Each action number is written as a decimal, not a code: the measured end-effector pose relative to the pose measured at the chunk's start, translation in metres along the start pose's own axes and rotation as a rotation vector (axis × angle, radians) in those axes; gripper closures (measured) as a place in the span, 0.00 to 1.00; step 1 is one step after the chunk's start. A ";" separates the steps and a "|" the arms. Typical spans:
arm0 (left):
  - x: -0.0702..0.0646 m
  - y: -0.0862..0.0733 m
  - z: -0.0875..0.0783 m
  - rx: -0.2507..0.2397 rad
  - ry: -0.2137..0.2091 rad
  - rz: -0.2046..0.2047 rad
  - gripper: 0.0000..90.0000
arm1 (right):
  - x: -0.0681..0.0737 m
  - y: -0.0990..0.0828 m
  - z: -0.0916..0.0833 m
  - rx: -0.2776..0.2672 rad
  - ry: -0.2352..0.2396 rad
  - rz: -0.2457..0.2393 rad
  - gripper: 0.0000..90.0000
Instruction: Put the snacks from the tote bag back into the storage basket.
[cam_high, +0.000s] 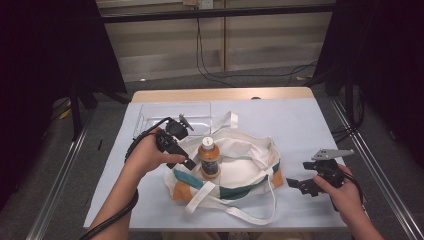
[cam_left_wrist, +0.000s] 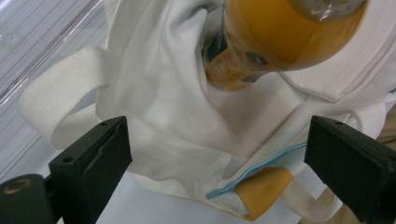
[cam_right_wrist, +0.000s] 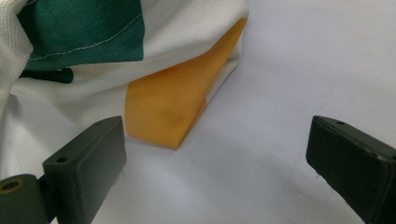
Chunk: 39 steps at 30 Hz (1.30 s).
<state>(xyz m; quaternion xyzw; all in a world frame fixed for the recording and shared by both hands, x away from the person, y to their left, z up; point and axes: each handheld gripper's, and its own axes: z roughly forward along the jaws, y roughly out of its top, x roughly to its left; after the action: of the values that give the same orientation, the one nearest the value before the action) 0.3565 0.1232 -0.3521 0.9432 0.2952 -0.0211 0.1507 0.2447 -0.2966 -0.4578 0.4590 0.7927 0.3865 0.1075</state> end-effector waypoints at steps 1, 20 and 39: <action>-0.001 0.001 0.000 0.000 -0.003 0.001 0.08 | 0.000 0.000 0.000 0.000 0.000 0.000 0.05; -0.009 0.021 0.010 0.025 -0.019 0.046 0.10 | -0.001 -0.001 0.000 -0.002 -0.002 0.004 0.05; -0.015 0.039 0.018 0.026 -0.040 0.076 0.10 | -0.002 -0.001 0.001 0.002 0.000 0.009 0.05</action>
<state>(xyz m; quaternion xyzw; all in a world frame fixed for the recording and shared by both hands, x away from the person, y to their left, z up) 0.3667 0.0792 -0.3572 0.9550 0.2556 -0.0381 0.1453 0.2457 -0.2981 -0.4594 0.4625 0.7910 0.3863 0.1054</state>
